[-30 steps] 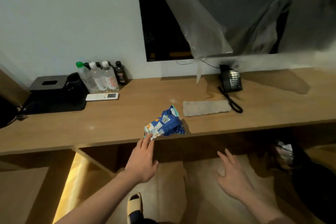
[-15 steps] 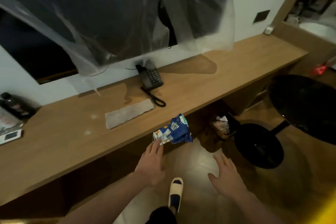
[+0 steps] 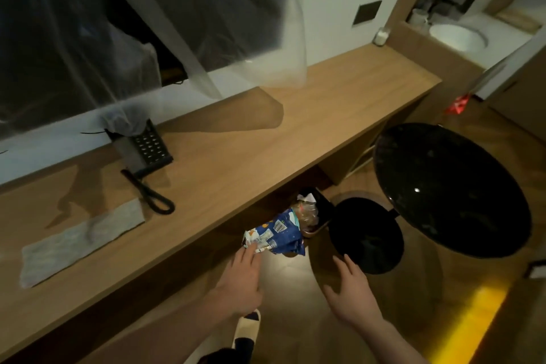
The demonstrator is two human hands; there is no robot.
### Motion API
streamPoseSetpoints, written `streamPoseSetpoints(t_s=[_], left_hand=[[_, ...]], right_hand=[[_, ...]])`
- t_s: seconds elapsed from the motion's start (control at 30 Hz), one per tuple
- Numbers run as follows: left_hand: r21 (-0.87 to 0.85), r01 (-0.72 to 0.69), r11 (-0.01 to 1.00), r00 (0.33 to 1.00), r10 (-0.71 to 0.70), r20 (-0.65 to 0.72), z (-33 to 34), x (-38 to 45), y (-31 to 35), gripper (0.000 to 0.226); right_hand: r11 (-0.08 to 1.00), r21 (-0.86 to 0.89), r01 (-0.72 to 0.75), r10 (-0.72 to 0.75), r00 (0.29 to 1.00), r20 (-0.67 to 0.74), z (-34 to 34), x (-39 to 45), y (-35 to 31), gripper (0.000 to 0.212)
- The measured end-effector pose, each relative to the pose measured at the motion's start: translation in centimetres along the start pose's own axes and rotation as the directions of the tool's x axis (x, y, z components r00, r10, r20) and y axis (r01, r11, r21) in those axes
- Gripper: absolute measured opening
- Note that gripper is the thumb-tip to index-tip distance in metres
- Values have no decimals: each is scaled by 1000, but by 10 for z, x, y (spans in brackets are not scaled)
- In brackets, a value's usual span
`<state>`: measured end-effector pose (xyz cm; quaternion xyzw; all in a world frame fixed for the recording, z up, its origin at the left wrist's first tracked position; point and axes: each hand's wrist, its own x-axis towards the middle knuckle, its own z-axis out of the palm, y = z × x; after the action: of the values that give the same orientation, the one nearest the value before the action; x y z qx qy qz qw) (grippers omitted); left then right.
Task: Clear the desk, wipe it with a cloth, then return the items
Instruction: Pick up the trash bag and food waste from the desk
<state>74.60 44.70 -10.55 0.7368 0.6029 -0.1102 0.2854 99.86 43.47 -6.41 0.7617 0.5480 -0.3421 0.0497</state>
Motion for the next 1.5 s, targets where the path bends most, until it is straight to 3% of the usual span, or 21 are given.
streamPoseSetpoints(t_s=[0.27,0.63,0.83,1.17,1.33,1.5], left_hand=[[13,48,999,999,-48,25,-14,96,72,85],[-23,217,976,972,-214,98,15,231,147,89],[-71,255,964,964,-248,95,46,318,144,90],[87,175,981,972,-186,143,146,462,111,96],[155,142,978,968,-170,187,198,519,103,96],[65,163,985,963,-173,206,228,547,96,98]], right_hand=[[999,46,22,-26,997,74,-68,88,42,80],[992,-72,102,-82,968,236,-107,249,102,82],[995,-83,58,-33,962,273,-78,334,115,84],[993,-120,2,43,928,371,25,469,152,91],[999,-38,-25,38,921,388,65,513,171,96],[1000,-28,13,-2,931,364,90,533,189,95]])
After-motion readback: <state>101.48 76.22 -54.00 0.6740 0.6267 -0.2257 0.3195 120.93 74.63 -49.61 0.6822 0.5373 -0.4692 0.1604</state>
